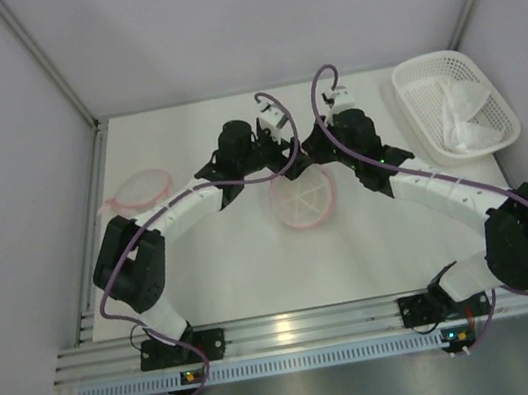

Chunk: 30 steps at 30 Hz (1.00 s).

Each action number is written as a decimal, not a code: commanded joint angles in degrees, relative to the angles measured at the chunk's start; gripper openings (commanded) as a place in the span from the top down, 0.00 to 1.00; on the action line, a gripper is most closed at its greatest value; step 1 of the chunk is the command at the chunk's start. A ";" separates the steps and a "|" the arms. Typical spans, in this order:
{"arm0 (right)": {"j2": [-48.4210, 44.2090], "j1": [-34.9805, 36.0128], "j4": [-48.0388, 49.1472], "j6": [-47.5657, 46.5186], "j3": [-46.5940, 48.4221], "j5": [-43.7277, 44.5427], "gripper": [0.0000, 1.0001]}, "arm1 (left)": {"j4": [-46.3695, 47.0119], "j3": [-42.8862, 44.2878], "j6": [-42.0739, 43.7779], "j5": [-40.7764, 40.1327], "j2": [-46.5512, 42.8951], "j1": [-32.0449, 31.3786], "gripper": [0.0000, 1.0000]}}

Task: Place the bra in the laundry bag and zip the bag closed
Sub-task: Zip the zipper on the laundry bag.

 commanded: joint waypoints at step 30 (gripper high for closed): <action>-4.85 -2.71 -6.32 3.14 3.03 3.55 0.48 | 20.47 -2.01 -5.41 4.32 4.15 -0.06 1.00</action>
